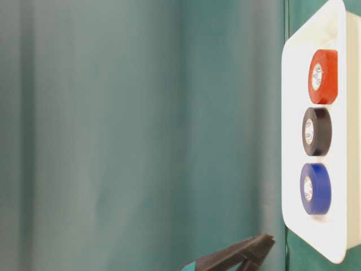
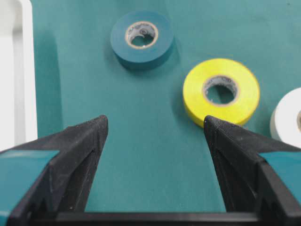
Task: Put the tape into the white case with the left arm.
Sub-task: 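Withdraw the open left gripper and move it toward the white tape roll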
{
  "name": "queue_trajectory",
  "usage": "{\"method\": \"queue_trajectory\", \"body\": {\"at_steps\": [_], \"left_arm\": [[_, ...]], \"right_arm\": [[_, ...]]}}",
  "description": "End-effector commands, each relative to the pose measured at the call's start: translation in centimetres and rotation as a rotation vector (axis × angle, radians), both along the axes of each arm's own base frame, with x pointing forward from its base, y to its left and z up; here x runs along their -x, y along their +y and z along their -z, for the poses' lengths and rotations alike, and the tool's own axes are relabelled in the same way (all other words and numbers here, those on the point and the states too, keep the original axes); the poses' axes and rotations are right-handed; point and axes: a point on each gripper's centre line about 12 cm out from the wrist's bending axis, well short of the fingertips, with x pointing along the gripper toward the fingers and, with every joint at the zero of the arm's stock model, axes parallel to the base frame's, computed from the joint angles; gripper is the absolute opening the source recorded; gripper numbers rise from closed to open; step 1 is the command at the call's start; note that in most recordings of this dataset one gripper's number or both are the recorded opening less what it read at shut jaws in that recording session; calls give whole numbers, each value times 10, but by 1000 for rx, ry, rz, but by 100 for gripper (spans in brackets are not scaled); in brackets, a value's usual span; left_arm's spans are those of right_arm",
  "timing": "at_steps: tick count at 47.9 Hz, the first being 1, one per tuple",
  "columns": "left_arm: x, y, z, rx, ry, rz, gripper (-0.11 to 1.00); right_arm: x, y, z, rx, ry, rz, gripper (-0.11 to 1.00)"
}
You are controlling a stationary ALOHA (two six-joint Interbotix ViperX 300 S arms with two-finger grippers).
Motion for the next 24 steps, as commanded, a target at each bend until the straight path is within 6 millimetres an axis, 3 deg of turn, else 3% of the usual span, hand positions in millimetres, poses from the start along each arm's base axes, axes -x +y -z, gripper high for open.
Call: {"method": "queue_trajectory", "body": {"at_steps": [1, 24], "left_arm": [[-2, -2, -8, 7, -32, 3, 81], [4, -24, -5, 5, -24, 77, 81]], "right_arm": [[-2, 0, -4, 0, -12, 0, -9], [-2, 0, -4, 0, -12, 0, -9]]}}
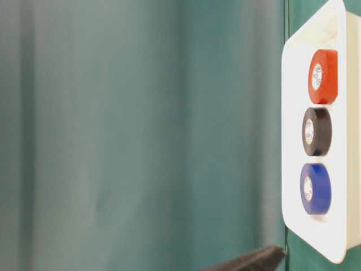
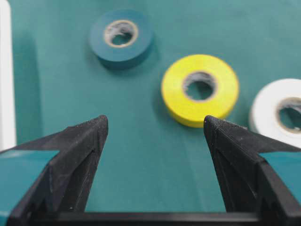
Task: Put the tape into the white case with the left arm.
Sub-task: 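Withdraw the open left gripper and move it toward the white tape roll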
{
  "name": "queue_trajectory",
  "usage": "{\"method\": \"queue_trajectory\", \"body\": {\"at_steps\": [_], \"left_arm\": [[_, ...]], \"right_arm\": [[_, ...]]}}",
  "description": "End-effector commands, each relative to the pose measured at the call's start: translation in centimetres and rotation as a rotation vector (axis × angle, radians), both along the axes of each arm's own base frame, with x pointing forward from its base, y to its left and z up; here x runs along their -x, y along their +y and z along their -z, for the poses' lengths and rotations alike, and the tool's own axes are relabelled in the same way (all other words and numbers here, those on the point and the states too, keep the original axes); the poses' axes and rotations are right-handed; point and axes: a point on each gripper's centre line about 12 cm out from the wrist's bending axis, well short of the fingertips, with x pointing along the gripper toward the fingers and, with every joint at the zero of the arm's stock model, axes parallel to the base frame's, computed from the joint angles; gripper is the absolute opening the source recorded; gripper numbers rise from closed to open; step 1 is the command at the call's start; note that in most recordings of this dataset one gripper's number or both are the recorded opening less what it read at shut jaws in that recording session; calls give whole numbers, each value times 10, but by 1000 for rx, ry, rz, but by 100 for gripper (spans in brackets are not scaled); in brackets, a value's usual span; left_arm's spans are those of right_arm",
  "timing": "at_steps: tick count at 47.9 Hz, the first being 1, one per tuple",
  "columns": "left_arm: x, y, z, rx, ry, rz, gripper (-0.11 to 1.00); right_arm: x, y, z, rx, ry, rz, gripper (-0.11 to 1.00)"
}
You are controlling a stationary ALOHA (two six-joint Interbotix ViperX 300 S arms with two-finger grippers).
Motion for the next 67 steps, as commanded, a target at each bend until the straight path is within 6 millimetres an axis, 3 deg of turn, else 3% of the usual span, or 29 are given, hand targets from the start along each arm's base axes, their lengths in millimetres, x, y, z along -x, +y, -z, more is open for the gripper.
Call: {"method": "queue_trajectory", "body": {"at_steps": [1, 17, 38, 55, 67], "left_arm": [[0, -8, -8, 7, -30, 25, 81], [13, -40, -1, 3, -12, 136, 81], [18, -54, 1, 2, -4, 181, 81], [-8, -69, 15, -6, 43, 194, 81], [-30, -81, 29, 87, 128, 128, 81]], "right_arm": [[-2, 0, -4, 0, -11, 0, -9], [-2, 0, -4, 0, -12, 0, -9], [-2, 0, -4, 0, -11, 0, -9], [-2, 0, -4, 0, -11, 0, -9], [-2, 0, -4, 0, -11, 0, -9]]}}
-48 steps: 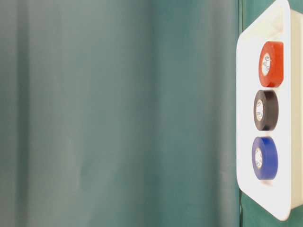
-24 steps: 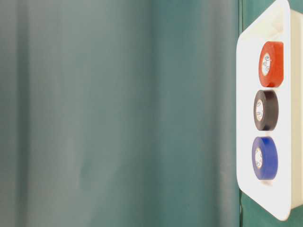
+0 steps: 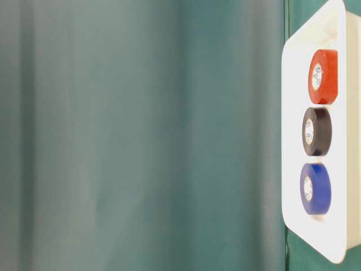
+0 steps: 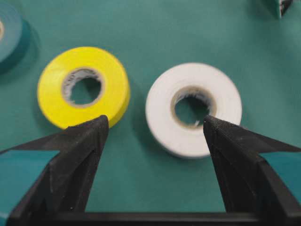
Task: Put the tape into the white case with the left arm.
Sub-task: 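Lower the left gripper and close it on the white tape's rim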
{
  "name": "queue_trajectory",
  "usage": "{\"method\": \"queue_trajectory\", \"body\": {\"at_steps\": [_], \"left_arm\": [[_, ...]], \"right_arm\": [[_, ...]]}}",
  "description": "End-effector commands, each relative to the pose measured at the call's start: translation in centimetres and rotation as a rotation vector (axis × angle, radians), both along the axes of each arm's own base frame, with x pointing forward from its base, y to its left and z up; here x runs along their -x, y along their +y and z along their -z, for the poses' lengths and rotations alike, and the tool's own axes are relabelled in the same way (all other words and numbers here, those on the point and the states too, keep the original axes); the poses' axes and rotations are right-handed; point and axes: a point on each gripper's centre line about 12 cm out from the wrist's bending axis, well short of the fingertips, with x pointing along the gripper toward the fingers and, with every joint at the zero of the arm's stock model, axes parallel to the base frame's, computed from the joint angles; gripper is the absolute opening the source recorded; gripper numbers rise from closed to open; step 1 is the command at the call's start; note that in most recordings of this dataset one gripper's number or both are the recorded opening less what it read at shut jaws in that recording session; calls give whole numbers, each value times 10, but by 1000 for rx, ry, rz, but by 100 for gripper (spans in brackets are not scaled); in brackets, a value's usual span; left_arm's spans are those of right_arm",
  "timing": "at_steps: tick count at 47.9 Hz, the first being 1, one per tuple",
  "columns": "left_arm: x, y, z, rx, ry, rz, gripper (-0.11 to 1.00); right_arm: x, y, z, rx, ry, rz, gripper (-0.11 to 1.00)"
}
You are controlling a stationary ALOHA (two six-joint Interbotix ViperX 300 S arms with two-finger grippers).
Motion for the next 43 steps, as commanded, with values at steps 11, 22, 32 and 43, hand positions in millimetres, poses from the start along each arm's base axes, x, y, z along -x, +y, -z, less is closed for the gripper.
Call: {"method": "queue_trajectory", "body": {"at_steps": [11, 22, 32, 43], "left_arm": [[-16, -15, -1, 131, 80, -93, 81], [-26, -22, 9, 194, 207, -188, 80], [-38, -22, 20, 174, 267, -215, 81], [-58, -25, 24, 173, 349, -273, 81]], "right_arm": [[-2, 0, -4, 0, -11, 0, -9], [-2, 0, -4, 0, -12, 0, -9], [-2, 0, -4, 0, -14, 0, -9], [-2, 0, -4, 0, -11, 0, -9]]}}
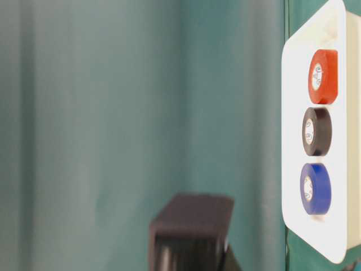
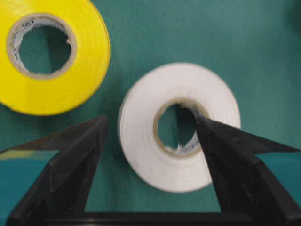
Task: Put the tape into the white case with the left arm.
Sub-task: 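Lower the left gripper and close it on the white tape's rim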
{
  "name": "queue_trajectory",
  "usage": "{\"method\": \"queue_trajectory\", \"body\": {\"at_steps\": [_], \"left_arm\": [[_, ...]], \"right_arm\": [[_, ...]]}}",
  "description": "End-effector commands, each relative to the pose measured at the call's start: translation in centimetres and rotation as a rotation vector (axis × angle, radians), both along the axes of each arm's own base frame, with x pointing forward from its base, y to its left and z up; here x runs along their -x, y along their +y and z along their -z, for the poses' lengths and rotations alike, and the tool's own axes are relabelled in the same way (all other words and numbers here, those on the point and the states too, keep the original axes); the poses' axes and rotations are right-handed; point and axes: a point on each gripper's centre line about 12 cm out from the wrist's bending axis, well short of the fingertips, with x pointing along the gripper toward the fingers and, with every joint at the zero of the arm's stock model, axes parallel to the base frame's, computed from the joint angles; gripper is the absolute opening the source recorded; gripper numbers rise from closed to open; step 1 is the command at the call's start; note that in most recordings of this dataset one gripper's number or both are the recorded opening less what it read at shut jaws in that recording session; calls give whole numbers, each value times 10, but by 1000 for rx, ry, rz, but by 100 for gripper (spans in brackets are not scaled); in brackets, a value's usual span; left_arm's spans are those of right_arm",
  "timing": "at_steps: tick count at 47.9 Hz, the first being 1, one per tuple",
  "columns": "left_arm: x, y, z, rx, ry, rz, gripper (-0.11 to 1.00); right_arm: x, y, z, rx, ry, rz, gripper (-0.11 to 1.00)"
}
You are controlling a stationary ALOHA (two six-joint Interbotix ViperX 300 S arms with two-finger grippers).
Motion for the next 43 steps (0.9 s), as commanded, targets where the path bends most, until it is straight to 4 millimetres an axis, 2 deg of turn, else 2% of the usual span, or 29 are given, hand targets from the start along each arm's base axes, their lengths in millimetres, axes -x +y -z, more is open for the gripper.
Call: {"method": "queue_trajectory", "body": {"at_steps": [1, 14, 33, 37, 43], "left_arm": [[-12, -2, -11, 12, 3, -19, 81], [-9, 7, 10, -40, 148, -44, 81], [-10, 8, 8, -42, 142, -41, 79], [-11, 7, 8, -44, 139, -37, 69], [-10, 8, 9, -46, 142, -36, 35]], "right_arm": [[-2, 0, -4, 0, -11, 0, -9], [-2, 0, -4, 0, -11, 0, -9], [-2, 0, -4, 0, -12, 0, -9], [-2, 0, -4, 0, -11, 0, -9], [-2, 0, -4, 0, -11, 0, -9]]}}
